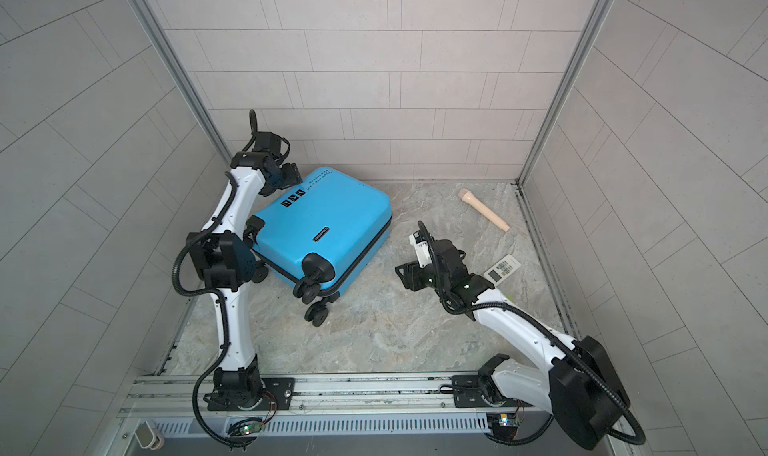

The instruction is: Pack the luggage

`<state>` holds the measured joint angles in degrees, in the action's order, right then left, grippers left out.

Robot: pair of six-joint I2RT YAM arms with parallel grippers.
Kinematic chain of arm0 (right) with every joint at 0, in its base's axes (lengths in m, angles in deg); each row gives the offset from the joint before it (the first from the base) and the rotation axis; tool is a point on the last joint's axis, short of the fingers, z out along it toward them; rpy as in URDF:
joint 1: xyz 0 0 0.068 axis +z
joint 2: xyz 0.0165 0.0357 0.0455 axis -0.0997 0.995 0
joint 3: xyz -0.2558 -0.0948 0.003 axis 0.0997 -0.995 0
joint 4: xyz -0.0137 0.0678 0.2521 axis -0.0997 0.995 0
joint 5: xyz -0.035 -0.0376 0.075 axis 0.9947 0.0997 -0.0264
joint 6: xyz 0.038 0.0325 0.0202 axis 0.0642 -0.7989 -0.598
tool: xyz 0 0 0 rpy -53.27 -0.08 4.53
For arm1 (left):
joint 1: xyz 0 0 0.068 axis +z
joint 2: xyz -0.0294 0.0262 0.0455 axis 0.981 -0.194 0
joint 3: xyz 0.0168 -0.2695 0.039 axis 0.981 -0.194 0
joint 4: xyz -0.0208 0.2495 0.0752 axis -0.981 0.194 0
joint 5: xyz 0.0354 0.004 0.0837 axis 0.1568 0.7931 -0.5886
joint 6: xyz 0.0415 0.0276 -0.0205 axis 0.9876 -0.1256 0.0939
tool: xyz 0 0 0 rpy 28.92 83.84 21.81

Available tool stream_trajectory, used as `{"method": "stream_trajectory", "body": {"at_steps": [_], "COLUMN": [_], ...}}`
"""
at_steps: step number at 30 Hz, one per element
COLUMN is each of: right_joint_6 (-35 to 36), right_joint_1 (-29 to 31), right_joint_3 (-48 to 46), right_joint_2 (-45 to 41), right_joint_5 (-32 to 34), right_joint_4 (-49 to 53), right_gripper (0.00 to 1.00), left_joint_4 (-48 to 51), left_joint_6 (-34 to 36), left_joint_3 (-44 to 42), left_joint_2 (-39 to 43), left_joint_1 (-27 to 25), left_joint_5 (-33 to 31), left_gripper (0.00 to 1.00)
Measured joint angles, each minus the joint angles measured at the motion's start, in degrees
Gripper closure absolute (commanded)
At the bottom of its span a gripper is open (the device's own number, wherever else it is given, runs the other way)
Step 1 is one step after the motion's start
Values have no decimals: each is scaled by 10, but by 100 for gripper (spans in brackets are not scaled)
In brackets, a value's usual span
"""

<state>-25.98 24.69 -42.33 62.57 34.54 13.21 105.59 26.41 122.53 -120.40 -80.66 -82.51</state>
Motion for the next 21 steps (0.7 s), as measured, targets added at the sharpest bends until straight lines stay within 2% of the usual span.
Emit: {"method": "stream_trajectory", "body": {"at_steps": [7,12,21], "right_joint_6": [0,0,-5], "right_joint_1": [14,14,35], "right_joint_3": [-59,-66,-71], "right_joint_2": [-50,-52,-50], "right_joint_5": [35,42,40], "right_joint_4": [15,17,-2], "right_gripper": [40,40,41], "left_joint_4": [-16,-40,-85], "left_joint_6": [4,21,17], "left_joint_3": [34,42,51], "left_joint_2": [-13,-19,-38], "left_joint_1": [-30,-68,-102], "left_joint_5": [31,54,103], "left_gripper": [18,19,21]}}
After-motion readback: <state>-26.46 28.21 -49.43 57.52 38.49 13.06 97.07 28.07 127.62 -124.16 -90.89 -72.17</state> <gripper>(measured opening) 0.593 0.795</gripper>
